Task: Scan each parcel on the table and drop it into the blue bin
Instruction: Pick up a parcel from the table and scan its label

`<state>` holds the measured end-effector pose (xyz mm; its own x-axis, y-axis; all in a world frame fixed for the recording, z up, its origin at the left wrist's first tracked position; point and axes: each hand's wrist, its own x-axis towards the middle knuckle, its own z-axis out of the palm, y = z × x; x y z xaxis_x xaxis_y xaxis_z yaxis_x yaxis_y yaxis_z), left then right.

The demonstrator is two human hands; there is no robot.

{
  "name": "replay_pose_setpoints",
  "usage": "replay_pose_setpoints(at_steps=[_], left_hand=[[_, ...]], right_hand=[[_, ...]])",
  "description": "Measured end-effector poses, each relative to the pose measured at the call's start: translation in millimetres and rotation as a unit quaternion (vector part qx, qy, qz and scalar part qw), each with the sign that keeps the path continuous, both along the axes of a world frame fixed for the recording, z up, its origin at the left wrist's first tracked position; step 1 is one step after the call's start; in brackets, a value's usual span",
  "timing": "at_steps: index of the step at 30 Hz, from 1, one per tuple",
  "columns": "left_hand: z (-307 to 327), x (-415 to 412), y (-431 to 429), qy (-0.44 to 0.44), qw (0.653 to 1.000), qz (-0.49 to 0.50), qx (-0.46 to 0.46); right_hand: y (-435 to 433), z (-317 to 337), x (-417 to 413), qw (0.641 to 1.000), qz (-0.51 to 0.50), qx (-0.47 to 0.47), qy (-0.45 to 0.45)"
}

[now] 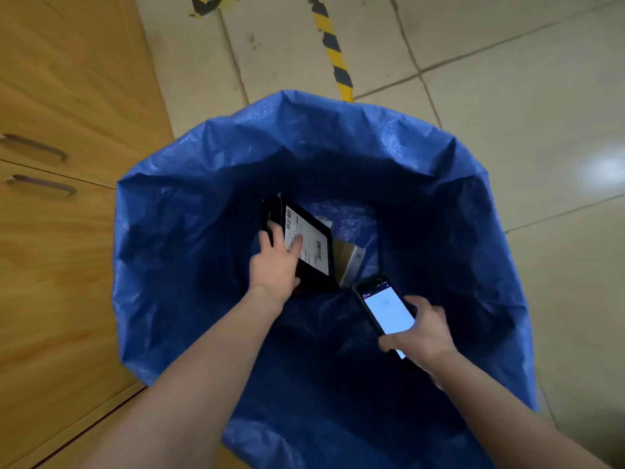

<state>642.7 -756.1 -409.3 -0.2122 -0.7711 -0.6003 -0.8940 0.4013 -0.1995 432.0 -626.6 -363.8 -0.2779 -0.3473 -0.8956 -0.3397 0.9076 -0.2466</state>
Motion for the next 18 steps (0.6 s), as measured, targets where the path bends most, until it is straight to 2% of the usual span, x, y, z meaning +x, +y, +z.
replay_pose_setpoints(at_steps=[6, 12, 18], left_hand=[[-47, -15, -7, 0.005, 1.000, -0.012, -0.020], [-71, -28, 3, 0.012, 1.000, -0.011, -0.014], [-77, -28, 17, 0.010, 0.998, 0.001, 0.064]], right_hand=[[-23, -49, 8, 1.000, -0.010, -0.012, -0.013], [-37, -72, 5, 1.000, 0.007, -0.025, 0.006], [-36, -69, 1, 0.999, 0.015, -0.029, 0.018]])
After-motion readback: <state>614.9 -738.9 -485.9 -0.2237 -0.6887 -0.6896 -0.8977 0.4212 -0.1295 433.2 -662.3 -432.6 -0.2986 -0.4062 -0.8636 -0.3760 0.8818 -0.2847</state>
